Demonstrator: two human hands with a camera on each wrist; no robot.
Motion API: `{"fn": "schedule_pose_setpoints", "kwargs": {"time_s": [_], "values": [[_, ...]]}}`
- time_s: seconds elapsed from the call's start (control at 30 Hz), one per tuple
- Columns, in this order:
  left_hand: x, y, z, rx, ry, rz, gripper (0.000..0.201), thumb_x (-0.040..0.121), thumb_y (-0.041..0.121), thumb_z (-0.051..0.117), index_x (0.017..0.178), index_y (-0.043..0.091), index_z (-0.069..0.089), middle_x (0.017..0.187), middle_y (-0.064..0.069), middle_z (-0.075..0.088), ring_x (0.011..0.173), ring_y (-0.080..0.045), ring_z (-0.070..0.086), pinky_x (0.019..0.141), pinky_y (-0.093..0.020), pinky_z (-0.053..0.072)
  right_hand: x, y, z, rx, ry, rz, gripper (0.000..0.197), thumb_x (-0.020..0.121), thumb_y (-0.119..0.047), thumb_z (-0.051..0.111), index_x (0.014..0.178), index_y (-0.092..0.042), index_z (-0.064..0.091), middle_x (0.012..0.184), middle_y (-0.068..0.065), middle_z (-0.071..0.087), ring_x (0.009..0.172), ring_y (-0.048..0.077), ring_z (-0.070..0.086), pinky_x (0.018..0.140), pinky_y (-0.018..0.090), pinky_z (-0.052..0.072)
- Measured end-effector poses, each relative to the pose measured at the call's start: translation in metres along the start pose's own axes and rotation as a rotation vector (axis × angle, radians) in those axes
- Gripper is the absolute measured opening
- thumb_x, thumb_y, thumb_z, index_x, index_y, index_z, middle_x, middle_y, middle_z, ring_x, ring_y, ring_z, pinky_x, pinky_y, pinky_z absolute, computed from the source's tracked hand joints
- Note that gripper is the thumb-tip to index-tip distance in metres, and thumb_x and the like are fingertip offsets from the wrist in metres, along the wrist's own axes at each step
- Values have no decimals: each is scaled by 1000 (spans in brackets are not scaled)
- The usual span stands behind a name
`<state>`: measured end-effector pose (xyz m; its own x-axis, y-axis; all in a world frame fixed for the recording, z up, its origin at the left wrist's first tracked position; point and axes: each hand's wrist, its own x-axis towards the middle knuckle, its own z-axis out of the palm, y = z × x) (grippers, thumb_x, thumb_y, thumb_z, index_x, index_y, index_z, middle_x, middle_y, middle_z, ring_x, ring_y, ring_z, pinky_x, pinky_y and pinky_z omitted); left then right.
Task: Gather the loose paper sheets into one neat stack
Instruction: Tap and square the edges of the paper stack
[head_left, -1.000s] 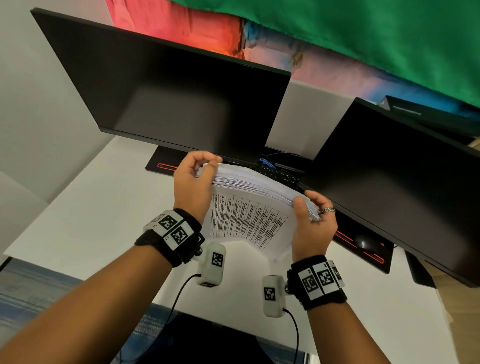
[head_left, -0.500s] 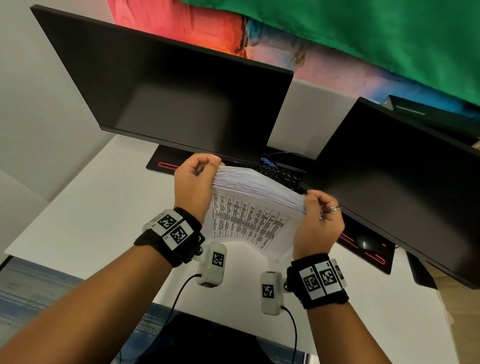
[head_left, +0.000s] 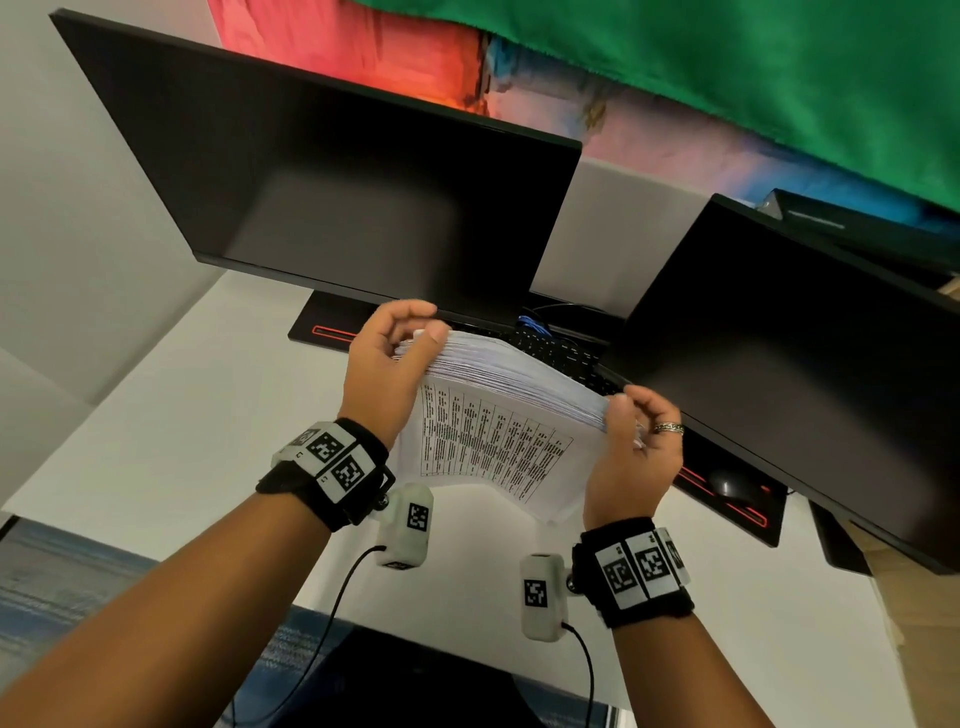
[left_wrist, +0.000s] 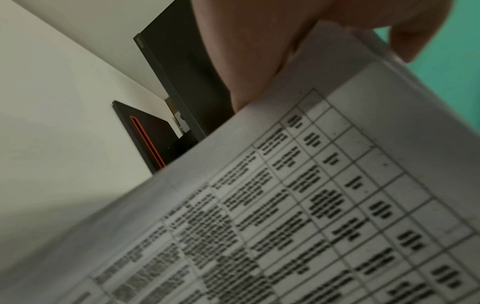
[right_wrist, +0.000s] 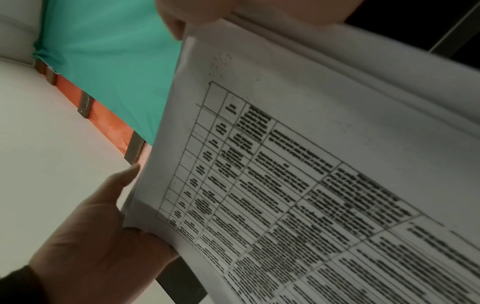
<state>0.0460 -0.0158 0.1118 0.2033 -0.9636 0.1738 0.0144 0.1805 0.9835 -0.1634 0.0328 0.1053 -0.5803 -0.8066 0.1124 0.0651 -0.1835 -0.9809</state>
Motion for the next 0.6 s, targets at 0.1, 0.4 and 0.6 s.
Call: {"fn": "schedule_pose_setpoints", "kwargs": {"time_s": [0.1,0.4,0.6], "values": [[-2,-10,-15,-64,-165,-56,74,71,36,76,135,19,44,108,-2,71,96,-13,71,84,-28,57,-2,6,-10,24,-155,78,54,77,-3,78,121,-12,50,98,-5,65,82,8,73,66,24,60],[5,-26,-27,37,-423,-111,90,56,18,94,131,20,44,110,0,61,100,-9,67,84,-28,58,20,6,-25,-80,-398,171,92,59,-1,87,135,-27,43,114,3,61,100,12,69,80,29,60],[5,-19,-12,178,-354,-76,44,73,17,83,107,19,55,96,3,65,85,-3,69,72,-19,56,14,12,-18,-154,-332,190,43,73,-9,84,111,-13,65,103,8,74,95,18,74,82,47,61]]}}
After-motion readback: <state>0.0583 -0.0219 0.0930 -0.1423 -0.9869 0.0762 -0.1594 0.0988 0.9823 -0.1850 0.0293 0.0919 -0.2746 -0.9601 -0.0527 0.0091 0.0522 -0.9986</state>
